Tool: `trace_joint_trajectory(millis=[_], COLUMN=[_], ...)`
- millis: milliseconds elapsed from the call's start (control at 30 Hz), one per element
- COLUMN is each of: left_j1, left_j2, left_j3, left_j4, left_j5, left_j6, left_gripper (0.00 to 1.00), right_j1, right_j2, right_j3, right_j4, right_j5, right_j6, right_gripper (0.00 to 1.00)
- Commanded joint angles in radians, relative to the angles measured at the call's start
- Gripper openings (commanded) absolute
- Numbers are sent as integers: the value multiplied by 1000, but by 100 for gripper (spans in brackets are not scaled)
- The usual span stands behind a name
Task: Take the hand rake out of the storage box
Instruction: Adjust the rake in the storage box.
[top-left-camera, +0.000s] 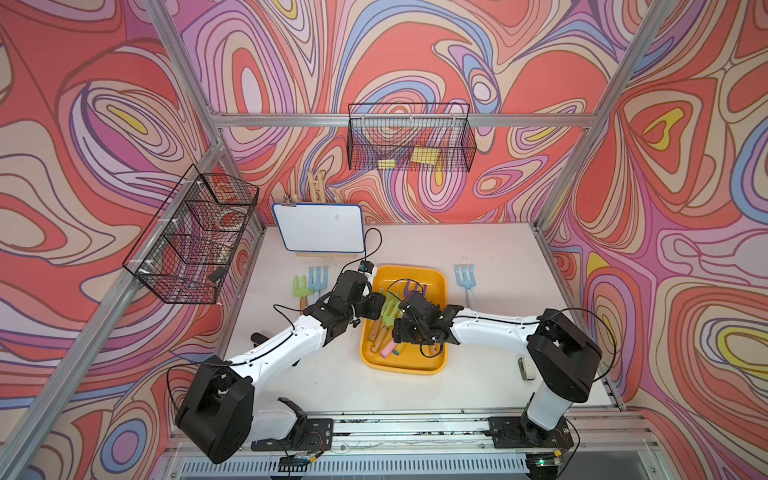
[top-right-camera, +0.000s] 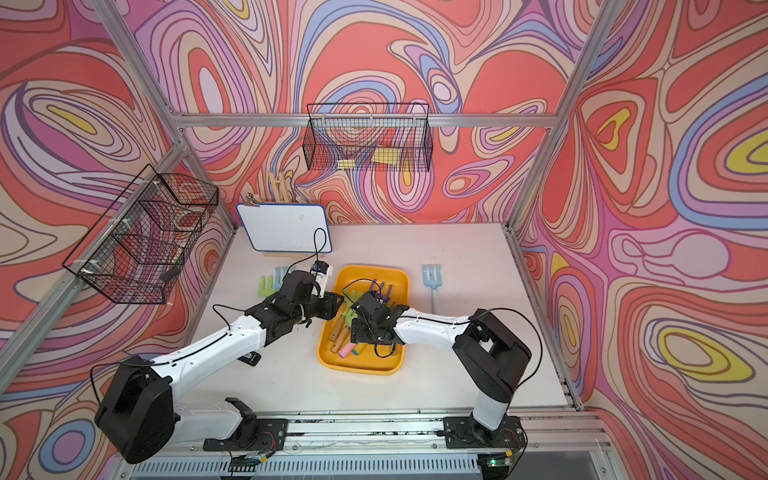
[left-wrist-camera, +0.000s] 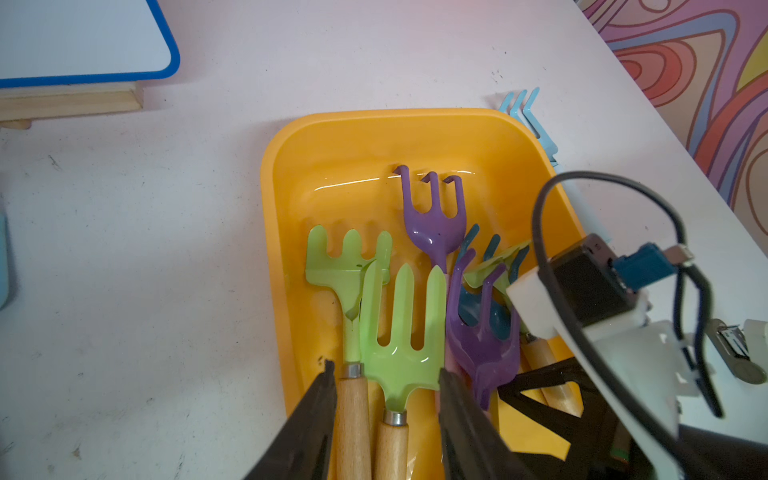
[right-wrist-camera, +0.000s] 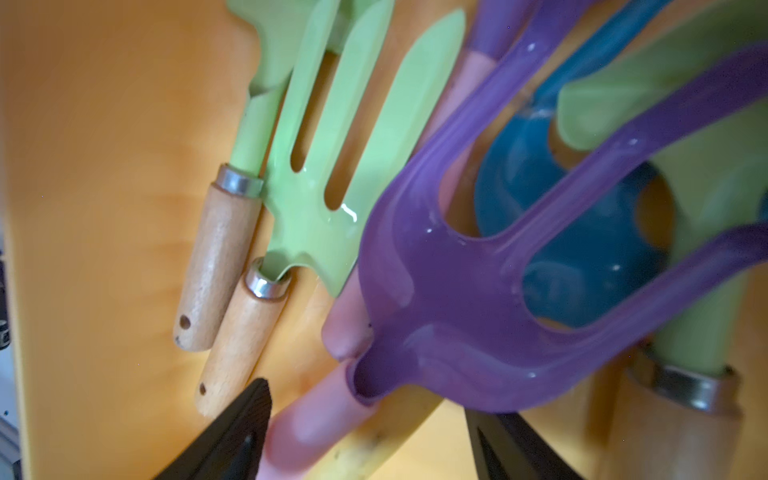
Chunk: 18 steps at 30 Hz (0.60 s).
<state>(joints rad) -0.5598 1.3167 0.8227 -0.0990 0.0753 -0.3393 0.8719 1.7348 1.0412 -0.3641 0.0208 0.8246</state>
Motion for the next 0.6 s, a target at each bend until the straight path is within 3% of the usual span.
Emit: trace_joint_trajectory(millis=[0, 267, 567], left_j1=[-4, -3, -3], left_j2=[-9, -4, -4], left_j3=[-2, 1, 1], left_j4=[-20, -21, -21], left_j5=[-4, -7, -6], left_j6=[16, 19, 19], left_gripper=[45, 45, 45], right_j1=[-2, 1, 9], right_j2=[-6, 52, 96], right_j3=[49, 87, 79], right_j4=[-7, 5, 23], right_j5=[87, 65, 31], right_j6=[-43, -55, -43], right_gripper=[76, 63, 63])
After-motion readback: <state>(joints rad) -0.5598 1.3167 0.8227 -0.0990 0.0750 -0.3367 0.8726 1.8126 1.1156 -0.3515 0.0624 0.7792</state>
